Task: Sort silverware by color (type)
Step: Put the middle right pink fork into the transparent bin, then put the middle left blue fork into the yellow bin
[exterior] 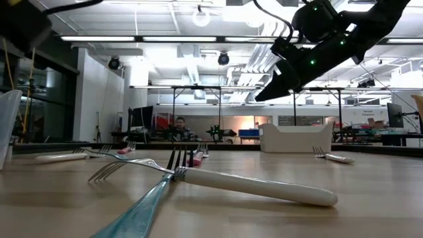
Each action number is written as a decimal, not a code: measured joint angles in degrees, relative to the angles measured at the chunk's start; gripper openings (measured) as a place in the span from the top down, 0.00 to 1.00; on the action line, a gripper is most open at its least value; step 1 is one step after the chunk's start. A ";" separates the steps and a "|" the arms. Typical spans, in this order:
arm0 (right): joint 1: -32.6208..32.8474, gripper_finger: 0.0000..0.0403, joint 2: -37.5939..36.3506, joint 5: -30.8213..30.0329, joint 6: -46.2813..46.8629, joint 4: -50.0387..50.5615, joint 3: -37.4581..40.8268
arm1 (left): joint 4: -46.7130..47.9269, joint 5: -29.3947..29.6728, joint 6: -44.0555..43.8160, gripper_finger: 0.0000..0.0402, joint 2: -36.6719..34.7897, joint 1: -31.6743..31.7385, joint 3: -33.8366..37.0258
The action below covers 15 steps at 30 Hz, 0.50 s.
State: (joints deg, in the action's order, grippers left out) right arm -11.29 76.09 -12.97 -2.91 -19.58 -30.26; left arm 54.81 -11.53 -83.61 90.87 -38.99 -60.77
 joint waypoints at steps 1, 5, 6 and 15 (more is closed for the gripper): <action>0.00 1.00 0.01 0.02 0.00 0.07 0.00 | 0.27 0.05 0.43 0.74 -0.81 0.35 0.00; 0.00 1.00 0.02 0.07 -0.11 0.40 0.00 | 0.67 1.74 6.60 0.70 -4.45 2.13 0.00; 0.01 1.00 0.02 0.07 -0.11 0.48 0.00 | 0.67 3.65 8.44 0.70 -5.48 2.59 0.00; 0.04 1.00 0.02 0.11 0.50 0.42 0.00 | -7.24 22.33 32.34 0.93 -17.24 11.26 3.28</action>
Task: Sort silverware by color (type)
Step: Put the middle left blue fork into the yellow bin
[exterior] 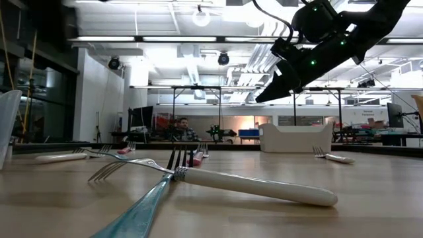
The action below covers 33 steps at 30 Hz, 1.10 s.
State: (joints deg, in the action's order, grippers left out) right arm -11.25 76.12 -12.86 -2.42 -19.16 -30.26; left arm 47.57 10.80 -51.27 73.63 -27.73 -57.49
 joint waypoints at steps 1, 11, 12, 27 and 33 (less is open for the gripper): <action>0.00 1.00 0.00 0.00 0.03 -0.07 0.00 | -3.47 0.45 3.24 0.96 -0.93 1.77 1.93; 0.00 1.00 0.00 0.00 4.49 -0.32 0.00 | -67.80 -10.26 28.42 1.00 -1.77 20.65 30.25; 0.02 1.00 0.00 0.05 5.45 -0.32 0.00 | -73.76 -10.27 29.96 1.00 -1.33 22.11 32.50; 6.16 0.87 13.43 3.50 14.04 -3.54 -12.07 | -107.60 -9.22 37.06 1.00 0.37 33.87 51.44; 7.65 0.70 21.50 4.38 14.45 1.27 -22.55 | -112.37 -5.69 39.07 1.00 0.35 37.51 54.81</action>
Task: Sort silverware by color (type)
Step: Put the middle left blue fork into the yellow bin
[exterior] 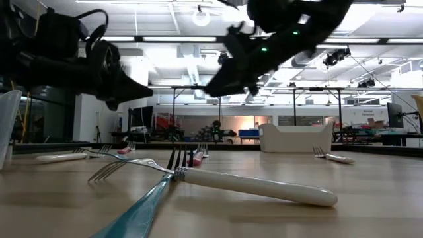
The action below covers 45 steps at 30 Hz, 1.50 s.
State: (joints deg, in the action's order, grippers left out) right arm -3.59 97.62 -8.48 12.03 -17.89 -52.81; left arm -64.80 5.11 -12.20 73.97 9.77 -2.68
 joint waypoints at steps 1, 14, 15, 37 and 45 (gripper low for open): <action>0.28 0.68 1.53 0.05 0.00 0.43 -1.89 | -1.27 0.33 0.18 1.00 0.00 0.96 0.76; 2.82 0.52 20.79 1.27 1.47 7.23 -25.07 | -4.86 4.71 2.94 1.00 -0.63 13.51 2.10; 2.95 0.52 22.42 1.46 1.49 7.62 -26.88 | -4.66 4.71 3.02 1.00 -0.63 14.36 2.10; 4.57 0.52 46.27 2.72 1.01 18.41 -54.80 | 1.81 4.52 6.82 1.00 -0.63 19.59 2.10; 4.52 0.58 48.51 2.05 1.86 21.62 -58.11 | 2.11 4.64 6.90 1.00 -0.63 19.59 2.10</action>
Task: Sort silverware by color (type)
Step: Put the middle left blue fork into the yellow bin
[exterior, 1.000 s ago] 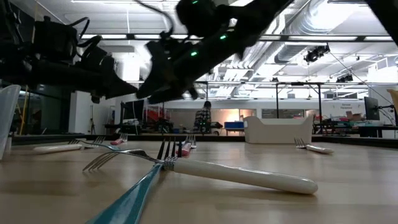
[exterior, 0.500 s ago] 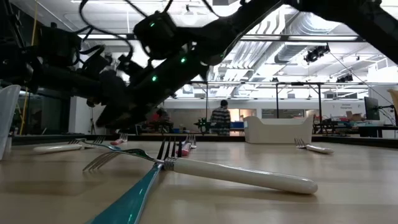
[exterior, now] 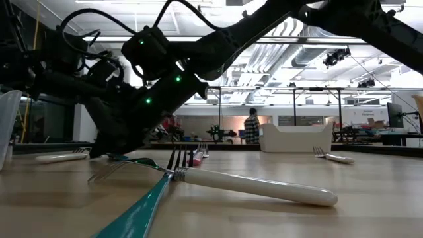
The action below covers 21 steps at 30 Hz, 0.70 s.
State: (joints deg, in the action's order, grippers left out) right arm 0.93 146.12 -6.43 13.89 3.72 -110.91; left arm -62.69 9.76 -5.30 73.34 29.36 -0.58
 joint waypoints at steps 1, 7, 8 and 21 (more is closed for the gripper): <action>0.00 0.60 0.00 -0.36 0.03 0.27 0.00 | 0.13 0.00 0.00 1.00 0.00 0.00 0.00; -0.25 0.83 -0.09 -0.72 1.03 1.84 -0.02 | 1.20 0.02 0.00 1.00 0.00 -0.02 0.00; -0.35 0.87 -0.11 -0.62 1.20 2.22 -0.03 | 1.32 0.02 0.00 1.00 0.00 -0.02 0.00; -1.06 0.90 0.37 0.85 -2.28 24.94 -11.53 | 1.22 0.01 -0.43 1.00 0.00 -0.02 0.00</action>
State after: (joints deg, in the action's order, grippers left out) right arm -0.13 146.50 -5.58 11.61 28.66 -122.44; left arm -61.47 9.77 -5.73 73.34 29.34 -0.58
